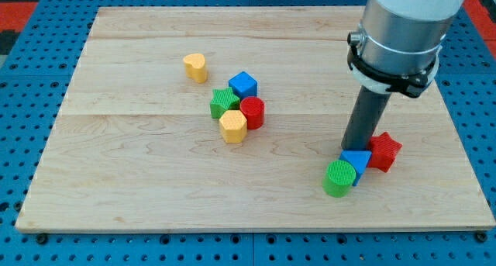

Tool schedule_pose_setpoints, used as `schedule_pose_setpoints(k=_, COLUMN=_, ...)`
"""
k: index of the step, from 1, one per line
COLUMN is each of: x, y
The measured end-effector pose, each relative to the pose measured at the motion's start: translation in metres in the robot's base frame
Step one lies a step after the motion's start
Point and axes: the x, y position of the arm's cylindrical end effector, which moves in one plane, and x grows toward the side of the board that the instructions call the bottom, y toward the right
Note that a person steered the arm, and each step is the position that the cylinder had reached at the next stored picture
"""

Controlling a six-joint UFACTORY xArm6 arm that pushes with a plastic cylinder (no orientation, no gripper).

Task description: Slide the green circle to the bottom of the red star

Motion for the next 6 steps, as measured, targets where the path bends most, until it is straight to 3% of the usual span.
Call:
schedule_pose_setpoints(k=2, x=0.000, y=-0.015)
schedule_pose_setpoints(k=4, x=0.038, y=-0.073)
schedule_pose_setpoints(k=6, x=0.069, y=-0.080)
